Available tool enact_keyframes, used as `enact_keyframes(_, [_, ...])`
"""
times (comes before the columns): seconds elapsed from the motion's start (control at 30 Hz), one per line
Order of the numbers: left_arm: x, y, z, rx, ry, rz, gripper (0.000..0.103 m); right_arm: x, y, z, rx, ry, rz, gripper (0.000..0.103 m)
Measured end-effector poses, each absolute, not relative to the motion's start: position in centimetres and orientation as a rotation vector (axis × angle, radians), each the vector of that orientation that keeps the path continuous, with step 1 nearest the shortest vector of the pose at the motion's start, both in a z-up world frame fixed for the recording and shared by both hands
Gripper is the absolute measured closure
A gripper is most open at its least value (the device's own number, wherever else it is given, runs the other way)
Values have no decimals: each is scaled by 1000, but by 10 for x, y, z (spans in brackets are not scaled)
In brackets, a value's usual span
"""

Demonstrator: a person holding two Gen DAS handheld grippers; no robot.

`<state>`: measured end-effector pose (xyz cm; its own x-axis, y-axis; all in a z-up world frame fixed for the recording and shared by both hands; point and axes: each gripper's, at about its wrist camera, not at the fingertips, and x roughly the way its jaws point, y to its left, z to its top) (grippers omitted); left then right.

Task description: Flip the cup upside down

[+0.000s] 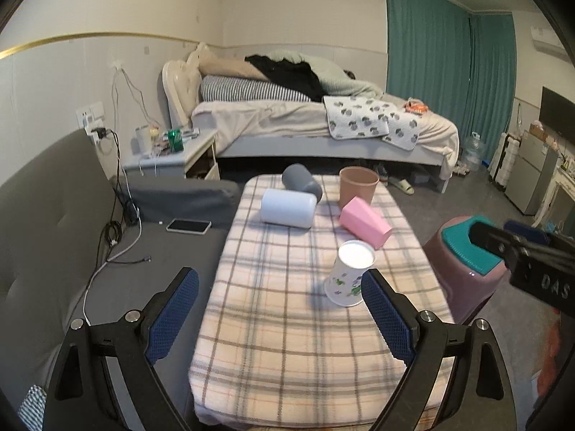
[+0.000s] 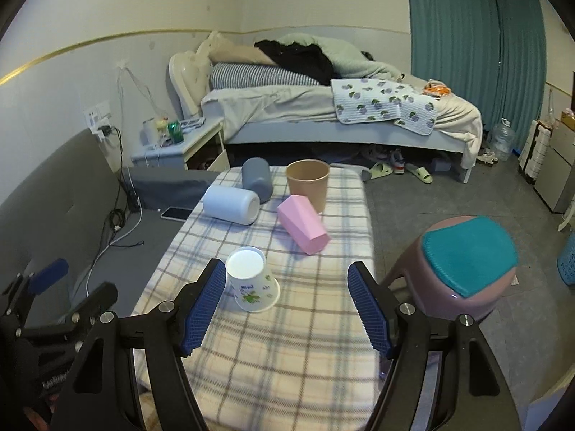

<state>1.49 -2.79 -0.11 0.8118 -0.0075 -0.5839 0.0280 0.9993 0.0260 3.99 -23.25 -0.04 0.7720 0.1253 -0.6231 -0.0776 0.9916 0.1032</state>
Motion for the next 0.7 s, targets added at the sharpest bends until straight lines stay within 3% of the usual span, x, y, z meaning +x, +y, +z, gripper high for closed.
enact_keyframes(0.3, [-9, -33, -8, 61, 602, -41, 8, -8, -245, -19, 91, 684, 109, 32])
enact_keyframes(0.33, [-10, -33, -10, 69, 605, -38, 8, -11, -245, -22, 97, 682, 111, 29])
enact_keyframes(0.4, [-14, -33, -14, 83, 607, -28, 8, -18, -243, -28, 104, 677, 103, 9])
enact_keyframes(0.7, [-18, -25, -19, 91, 621, -2, 3, -30, -241, -34, 120, 661, 81, 5])
